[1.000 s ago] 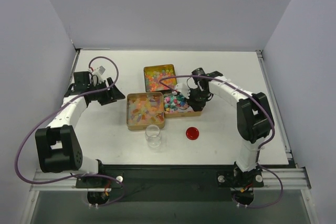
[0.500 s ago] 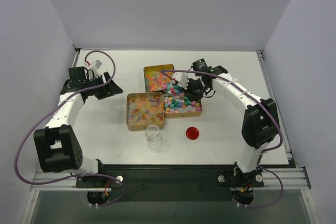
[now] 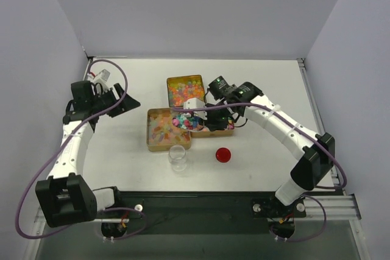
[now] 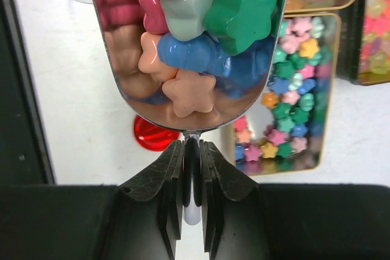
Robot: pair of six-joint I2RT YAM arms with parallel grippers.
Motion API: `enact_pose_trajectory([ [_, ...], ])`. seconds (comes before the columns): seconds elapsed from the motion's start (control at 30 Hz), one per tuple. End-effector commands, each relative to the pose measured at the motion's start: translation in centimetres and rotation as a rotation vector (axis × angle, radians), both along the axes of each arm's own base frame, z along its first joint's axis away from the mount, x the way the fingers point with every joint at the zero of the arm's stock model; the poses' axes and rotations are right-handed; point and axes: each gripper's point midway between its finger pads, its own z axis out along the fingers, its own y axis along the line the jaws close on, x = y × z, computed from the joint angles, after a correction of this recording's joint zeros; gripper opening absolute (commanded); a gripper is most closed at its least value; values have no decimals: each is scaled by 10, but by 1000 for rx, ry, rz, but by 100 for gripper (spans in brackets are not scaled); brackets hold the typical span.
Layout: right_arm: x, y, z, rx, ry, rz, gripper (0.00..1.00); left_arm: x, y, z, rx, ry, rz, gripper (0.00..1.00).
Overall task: Pack the candies
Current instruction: Scoop the fake candies from the storage box, then place the fake candies in the packing bottle.
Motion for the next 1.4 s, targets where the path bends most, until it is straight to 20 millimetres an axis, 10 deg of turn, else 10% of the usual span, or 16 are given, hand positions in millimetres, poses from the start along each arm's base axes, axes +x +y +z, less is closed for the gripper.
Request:
enact_pose_trajectory([
  [0.0, -23, -1, 29, 95, 107, -58, 0, -12, 6, 5, 13, -54, 51, 73],
  [0.2, -33, 9, 17, 10, 26, 85, 0, -24, 7, 5, 29, -53, 53, 73],
  [0.6, -57, -39, 8, -371, -117, 328, 0, -29, 17, 9, 75, -101, 91, 73],
  [1.37, -28, -28, 16, -612, -204, 342, 0, -37, 16, 10, 11, -151, 129, 73],
])
